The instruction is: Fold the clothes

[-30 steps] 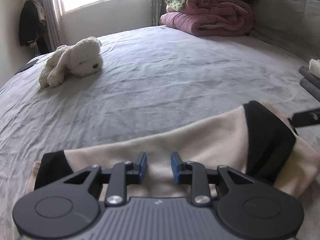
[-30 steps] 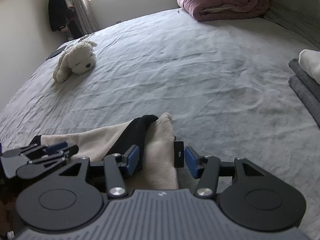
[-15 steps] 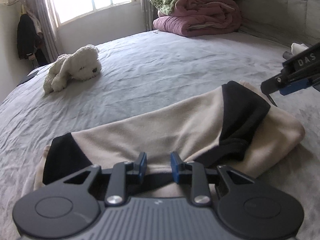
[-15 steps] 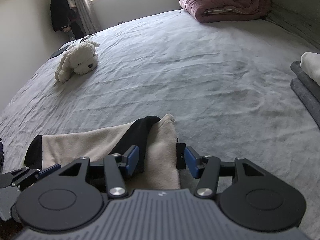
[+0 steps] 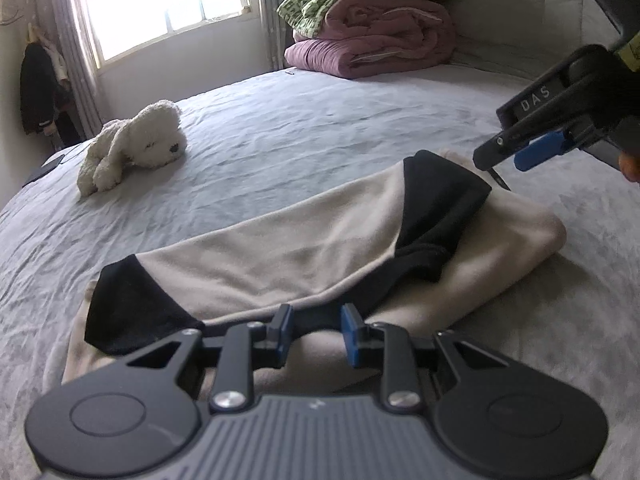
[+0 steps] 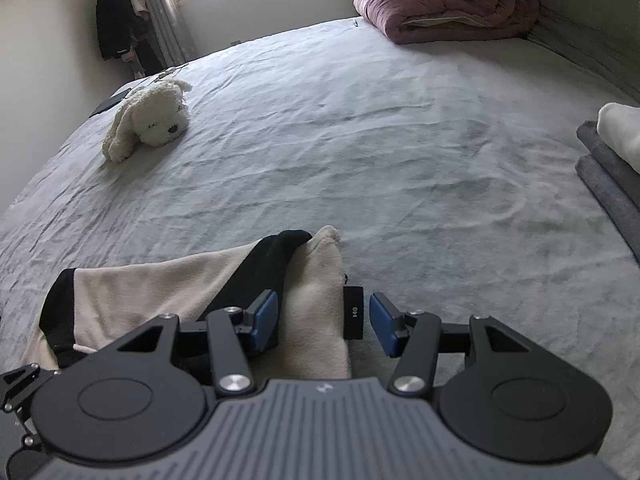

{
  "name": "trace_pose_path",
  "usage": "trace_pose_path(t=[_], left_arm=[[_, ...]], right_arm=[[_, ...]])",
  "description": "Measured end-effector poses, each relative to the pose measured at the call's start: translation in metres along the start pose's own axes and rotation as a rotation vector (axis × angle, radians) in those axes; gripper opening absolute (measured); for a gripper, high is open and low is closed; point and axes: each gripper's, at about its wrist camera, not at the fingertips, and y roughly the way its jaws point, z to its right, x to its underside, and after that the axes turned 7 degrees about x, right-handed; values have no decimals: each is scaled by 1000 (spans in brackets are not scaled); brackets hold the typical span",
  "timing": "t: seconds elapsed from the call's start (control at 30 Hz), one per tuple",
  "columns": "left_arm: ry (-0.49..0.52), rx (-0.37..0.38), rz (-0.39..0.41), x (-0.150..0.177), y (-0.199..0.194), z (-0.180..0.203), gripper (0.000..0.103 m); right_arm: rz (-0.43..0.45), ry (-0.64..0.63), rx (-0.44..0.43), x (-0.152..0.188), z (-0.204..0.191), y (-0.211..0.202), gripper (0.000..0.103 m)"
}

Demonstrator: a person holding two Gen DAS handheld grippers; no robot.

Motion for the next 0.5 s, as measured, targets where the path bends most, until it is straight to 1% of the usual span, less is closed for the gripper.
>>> trace_pose_path(t=[0.13,0.27,0.4,0.5], left_arm=[[-6,12,2,2,-1,-3,27],[0,13,6,5,-3,-2,27],[6,22,7,7,-7,-2,27],[4,32,7,10,-11,-3,27]], right_arm=[[-7,-2,18,2,5,1,57],[-18,9,17,4,13,0,58],[-50,27,-10,10,21,1,58],[-90,63,-38,17,29,4,59]])
